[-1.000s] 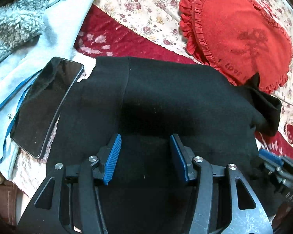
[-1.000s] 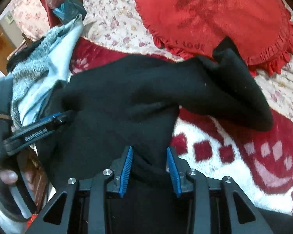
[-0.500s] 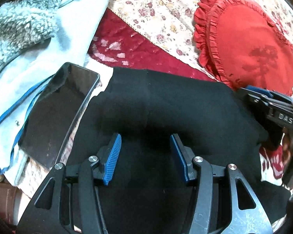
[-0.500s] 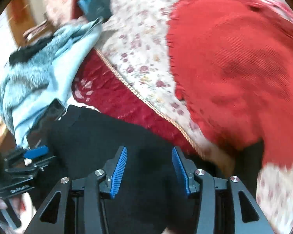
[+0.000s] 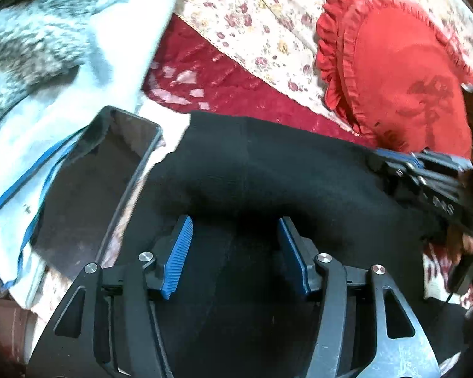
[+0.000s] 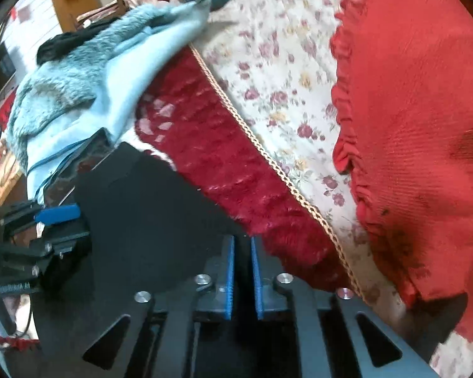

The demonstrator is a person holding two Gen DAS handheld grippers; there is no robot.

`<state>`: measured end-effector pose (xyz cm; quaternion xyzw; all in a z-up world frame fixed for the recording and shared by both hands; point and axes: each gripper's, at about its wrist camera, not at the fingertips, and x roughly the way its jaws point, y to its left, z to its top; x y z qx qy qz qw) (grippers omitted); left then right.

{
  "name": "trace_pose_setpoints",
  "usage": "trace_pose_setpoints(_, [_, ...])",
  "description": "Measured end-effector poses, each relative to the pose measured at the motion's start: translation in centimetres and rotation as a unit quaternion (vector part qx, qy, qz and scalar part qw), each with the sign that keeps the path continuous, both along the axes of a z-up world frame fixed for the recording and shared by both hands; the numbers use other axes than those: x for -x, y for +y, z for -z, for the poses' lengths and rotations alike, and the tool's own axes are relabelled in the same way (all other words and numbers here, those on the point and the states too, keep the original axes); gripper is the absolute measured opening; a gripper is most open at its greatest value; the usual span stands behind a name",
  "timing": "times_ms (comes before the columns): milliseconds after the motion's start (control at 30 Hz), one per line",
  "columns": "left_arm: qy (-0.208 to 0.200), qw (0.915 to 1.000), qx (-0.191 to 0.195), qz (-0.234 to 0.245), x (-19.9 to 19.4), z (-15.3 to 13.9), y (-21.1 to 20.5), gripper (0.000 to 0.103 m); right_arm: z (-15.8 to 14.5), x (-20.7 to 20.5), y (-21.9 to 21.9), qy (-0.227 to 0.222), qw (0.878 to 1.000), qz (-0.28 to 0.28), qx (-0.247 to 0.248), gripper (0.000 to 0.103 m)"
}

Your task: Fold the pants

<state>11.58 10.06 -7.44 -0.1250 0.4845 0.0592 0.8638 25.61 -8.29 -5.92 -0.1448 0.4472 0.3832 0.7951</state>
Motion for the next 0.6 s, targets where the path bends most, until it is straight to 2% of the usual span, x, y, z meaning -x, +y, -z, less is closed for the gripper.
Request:
trace_pose_setpoints(167, [-0.03,0.9991,0.013,-0.026,3.9,-2.4,2.4,0.056,-3.8,5.9,-1.4,-0.027,0.999,-0.009,-0.019,0.007])
trace_pose_setpoints(300, [-0.045,0.9977,0.023,-0.045,7.2,-3.9,4.3,0.056,-6.5,13.0,-2.6,-0.045,0.998,-0.016,-0.052,0.006])
trace_pose_setpoints(367, [-0.058,0.9965,0.021,-0.056,9.0,-4.8,5.1,0.056,-7.2,16.8,-3.0,-0.039,0.996,-0.015,-0.076,0.006])
trace_pose_setpoints(467, [-0.07,0.9943,0.019,-0.079,11.4,-5.5,6.2,0.056,-6.1,20.8,-2.5,-0.021,0.997,-0.012,-0.078,0.006])
trace_pose_setpoints(600, [-0.061,0.9937,0.021,-0.092,12.6,-5.2,6.8,0.056,-1.3,22.8,-1.2,0.041,0.997,0.013,-0.058,0.007])
